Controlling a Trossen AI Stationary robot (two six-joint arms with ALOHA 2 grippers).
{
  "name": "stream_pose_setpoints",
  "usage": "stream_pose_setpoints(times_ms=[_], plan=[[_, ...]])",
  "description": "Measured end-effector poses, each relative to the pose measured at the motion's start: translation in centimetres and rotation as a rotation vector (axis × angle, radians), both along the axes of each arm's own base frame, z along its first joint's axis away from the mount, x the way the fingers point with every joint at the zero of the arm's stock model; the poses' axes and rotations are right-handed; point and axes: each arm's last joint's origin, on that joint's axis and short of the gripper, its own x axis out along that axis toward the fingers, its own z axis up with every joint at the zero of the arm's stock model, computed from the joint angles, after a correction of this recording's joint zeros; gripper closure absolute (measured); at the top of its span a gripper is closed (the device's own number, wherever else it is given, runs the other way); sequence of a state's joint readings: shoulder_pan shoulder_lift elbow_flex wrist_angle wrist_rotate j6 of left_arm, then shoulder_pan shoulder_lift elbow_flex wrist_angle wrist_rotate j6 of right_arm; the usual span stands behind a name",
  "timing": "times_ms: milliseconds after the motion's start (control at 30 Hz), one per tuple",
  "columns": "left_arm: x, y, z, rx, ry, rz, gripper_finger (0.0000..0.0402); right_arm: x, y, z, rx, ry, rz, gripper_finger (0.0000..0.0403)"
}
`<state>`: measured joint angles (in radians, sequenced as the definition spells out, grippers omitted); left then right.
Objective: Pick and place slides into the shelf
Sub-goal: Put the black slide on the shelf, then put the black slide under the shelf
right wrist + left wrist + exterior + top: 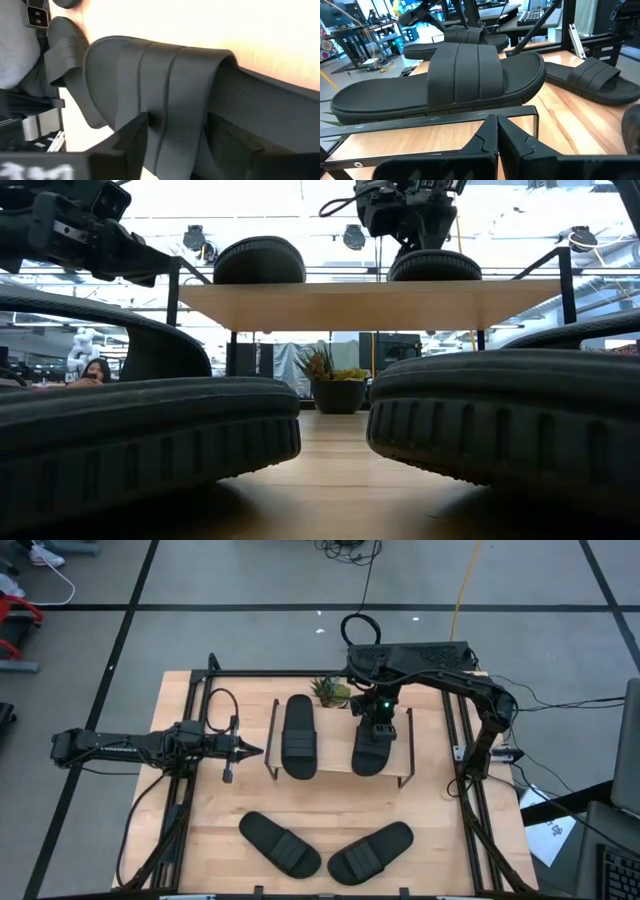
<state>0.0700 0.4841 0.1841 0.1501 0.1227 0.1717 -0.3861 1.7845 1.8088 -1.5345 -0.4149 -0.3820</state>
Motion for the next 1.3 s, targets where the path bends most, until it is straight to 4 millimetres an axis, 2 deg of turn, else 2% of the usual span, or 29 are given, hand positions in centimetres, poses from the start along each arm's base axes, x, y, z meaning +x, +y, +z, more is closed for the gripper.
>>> stream_pose_setpoints(times_ms=[167,367,567,767,867,967,1067,1200,1300], plan=[[0.0,0.0,0.0,0.001,0.001,-0.008,0.0399,-0.1,0.0,0.3,-0.035,-0.015,0.001,0.0163],[0.0,0.0,-0.1,0.001,0.005,-0.01,0.0398,-0.5,0.1,1.1,-0.158,-0.027,0.007,0.0132],[0.0,0.0,-0.1,0.0,0.005,-0.015,0.0399,-1.1,0.8,2.8,-0.227,-0.122,0.01,0.0122],[0.0,0.0,-0.1,0.0,0.006,-0.015,0.0398,-1.9,2.3,4.5,-0.245,-0.213,0.046,0.0132],[0.0,0.0,-0.1,0.0,0.005,-0.014,0.0398,-2.2,2.8,5.3,-0.264,-0.262,0.058,0.0154],[0.0,0.0,-0.1,0.0,0.005,-0.014,0.0399,-2.6,3.3,6.2,-0.295,-0.332,0.096,0.0198],[0.0,0.0,-0.1,0.0,0.006,-0.014,0.0398,-2.8,3.9,7.1,-0.323,-0.405,0.132,0.0265],[0.0,0.0,-0.1,-0.004,0.005,-0.012,0.0398,-3.2,4.3,7.5,-0.341,-0.438,0.177,0.0378],[0.0,0.0,0.0,-0.02,0.006,-0.008,0.0399,-3.2,4.6,7.6,-0.339,-0.438,0.193,0.039]])
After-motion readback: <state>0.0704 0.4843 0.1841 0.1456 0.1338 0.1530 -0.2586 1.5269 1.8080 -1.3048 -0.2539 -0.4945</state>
